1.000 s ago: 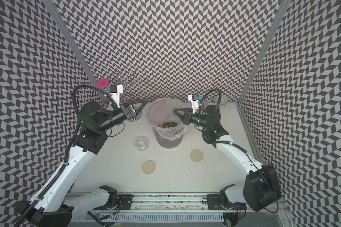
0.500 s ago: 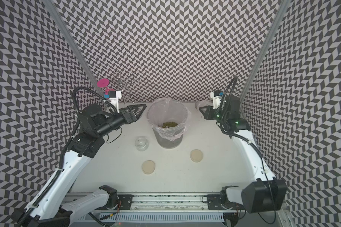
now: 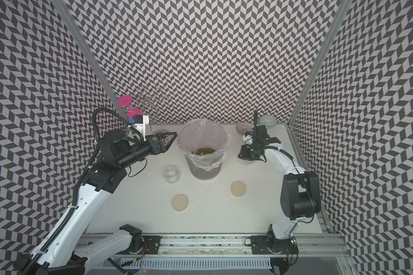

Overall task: Empty moldy mung beans from jars
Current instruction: Place the jar at the center of the board.

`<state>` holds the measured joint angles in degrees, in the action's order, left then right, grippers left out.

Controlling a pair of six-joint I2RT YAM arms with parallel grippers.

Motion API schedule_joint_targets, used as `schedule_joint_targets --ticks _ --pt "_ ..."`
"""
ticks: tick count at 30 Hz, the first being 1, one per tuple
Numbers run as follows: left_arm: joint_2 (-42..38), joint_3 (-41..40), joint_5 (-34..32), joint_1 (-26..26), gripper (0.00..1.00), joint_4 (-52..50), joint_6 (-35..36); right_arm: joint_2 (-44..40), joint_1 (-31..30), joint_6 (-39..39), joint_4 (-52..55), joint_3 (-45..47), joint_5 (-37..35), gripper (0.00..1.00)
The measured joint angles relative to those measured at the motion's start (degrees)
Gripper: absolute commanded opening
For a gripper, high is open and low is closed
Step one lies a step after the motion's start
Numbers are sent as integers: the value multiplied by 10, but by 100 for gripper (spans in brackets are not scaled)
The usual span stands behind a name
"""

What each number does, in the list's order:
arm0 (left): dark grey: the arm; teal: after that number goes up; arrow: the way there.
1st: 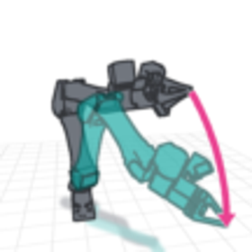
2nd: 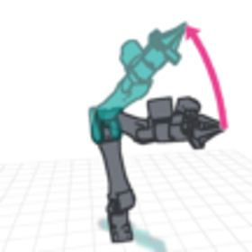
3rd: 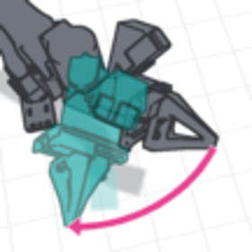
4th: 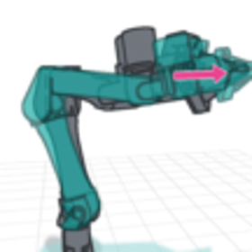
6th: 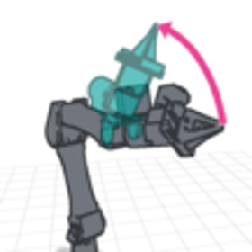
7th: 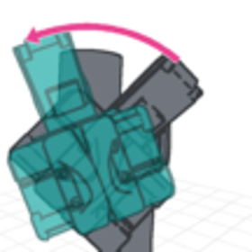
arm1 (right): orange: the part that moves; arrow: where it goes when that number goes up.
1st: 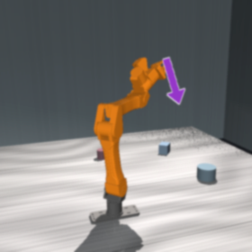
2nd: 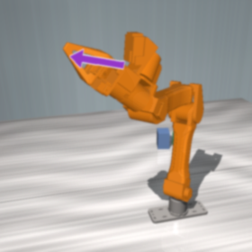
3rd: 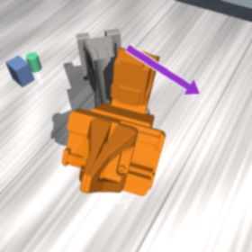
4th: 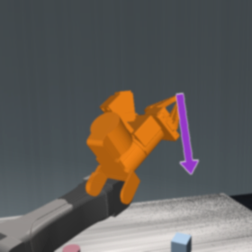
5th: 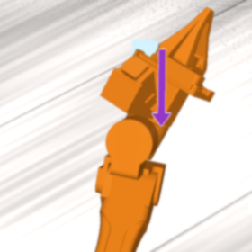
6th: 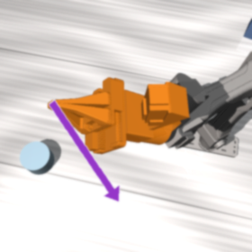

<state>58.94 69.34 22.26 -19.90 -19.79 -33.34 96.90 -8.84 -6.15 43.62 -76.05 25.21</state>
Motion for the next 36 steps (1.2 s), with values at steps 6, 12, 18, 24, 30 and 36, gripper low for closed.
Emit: schedule_joint_targets --ticks 6,12,18,24,30,36 --pt "-6 -34 2 4 100 4 9 25 -23 10 20 -7 3 0" --pt "-9 -42 1 7 100 3 20 55 -26 12 40 -38 4 0" --pt "-9 -42 11 21 100 3 29 82 -31 12 50 -87 3 46" --pt "-8 -42 17 30 100 3 35 86 -35 19 52 -115 1 53" --pt "-8 -42 21 35 100 2 39 86 -37 18 60 -123 2 63" --pt "-15 -47 -28 62 100 13 42 37 -33 8 48 -144 -28 84"
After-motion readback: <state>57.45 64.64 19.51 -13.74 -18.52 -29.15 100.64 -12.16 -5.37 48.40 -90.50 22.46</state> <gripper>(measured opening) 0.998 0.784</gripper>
